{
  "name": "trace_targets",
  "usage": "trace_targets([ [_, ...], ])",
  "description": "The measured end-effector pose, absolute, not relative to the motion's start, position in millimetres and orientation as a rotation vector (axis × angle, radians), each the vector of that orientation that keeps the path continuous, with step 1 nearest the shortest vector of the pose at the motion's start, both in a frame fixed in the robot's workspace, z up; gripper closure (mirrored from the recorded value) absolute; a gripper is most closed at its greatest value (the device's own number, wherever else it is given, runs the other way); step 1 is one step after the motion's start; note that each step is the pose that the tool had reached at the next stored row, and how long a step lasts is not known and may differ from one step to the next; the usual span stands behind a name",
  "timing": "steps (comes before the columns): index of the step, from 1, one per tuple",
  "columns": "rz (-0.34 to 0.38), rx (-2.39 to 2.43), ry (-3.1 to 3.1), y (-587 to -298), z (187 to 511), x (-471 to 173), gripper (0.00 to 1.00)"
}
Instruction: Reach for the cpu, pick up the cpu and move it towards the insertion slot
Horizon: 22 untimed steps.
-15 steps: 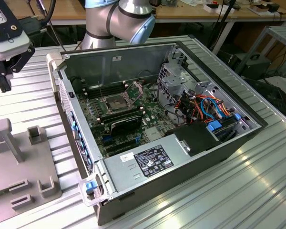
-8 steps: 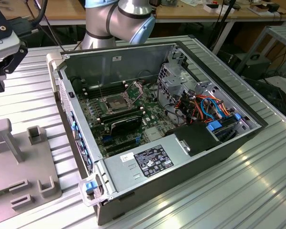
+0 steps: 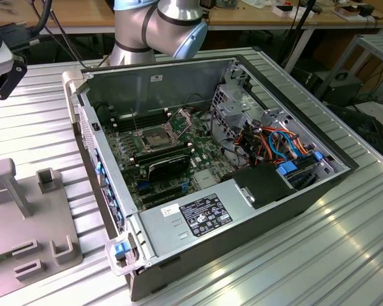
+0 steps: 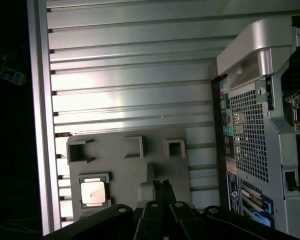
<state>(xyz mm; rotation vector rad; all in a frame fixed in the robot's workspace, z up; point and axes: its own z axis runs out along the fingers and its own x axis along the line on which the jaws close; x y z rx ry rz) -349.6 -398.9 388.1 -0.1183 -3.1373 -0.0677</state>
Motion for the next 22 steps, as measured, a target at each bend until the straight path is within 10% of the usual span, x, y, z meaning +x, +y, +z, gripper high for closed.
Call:
trace_targets([
  [22,-0.068,-0.118,-3.137,-400,388,-385,0.89],
])
